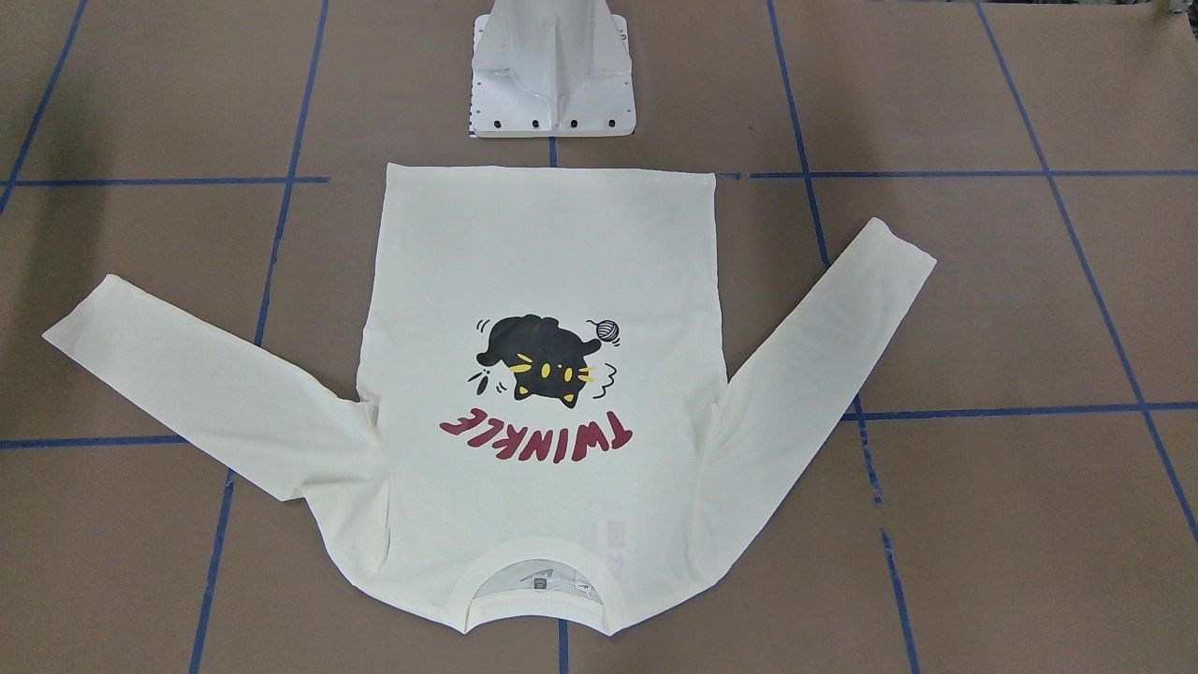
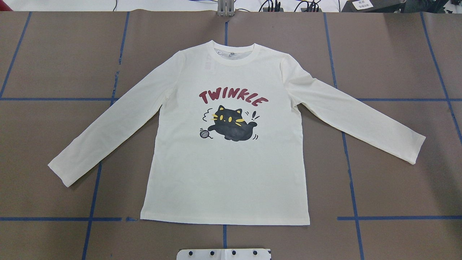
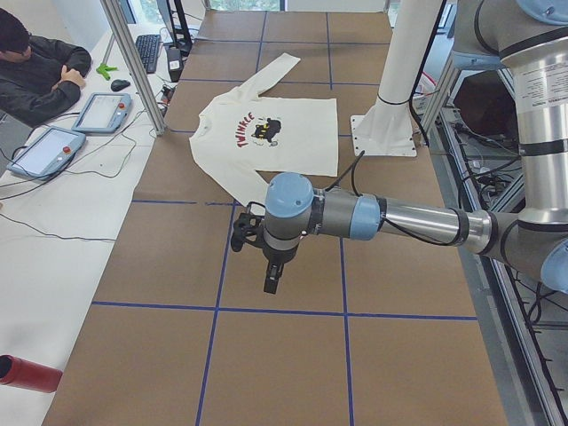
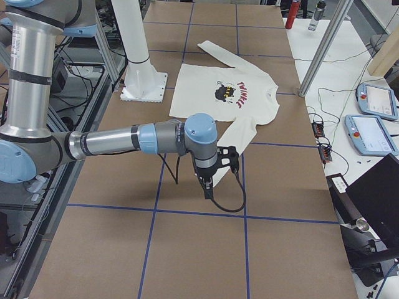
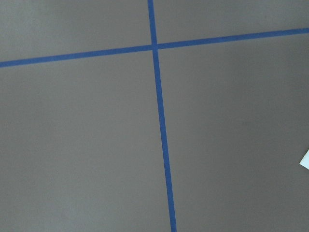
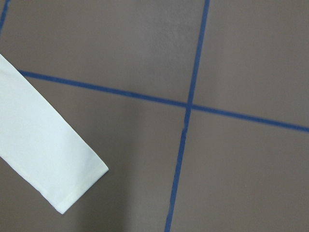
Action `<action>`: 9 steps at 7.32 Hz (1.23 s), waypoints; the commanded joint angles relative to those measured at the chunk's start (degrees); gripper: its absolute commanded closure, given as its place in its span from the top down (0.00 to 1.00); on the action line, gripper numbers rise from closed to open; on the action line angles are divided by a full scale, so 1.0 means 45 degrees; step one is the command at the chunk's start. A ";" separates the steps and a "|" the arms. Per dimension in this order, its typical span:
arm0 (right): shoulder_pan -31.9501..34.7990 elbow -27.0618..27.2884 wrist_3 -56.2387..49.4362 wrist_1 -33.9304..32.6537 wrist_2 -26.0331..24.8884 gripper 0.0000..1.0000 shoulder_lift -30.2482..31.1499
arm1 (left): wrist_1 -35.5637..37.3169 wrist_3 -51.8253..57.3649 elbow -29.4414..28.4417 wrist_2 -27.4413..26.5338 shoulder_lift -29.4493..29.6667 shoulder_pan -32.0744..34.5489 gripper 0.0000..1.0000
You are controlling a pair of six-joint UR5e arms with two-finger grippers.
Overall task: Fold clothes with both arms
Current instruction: 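Move the right gripper toward the sleeve nearest it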
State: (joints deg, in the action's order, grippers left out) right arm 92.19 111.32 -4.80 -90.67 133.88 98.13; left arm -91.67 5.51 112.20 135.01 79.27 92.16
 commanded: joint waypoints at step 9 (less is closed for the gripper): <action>-0.6534 -0.2073 1.2288 1.2658 -0.3627 0.74 0.2258 | -0.3399 0.0123 -0.0421 -0.0061 0.0647 0.0028 1.00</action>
State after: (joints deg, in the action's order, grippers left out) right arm 68.20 105.56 45.01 -40.25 123.02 108.35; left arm -106.96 6.03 110.16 134.73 82.34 92.29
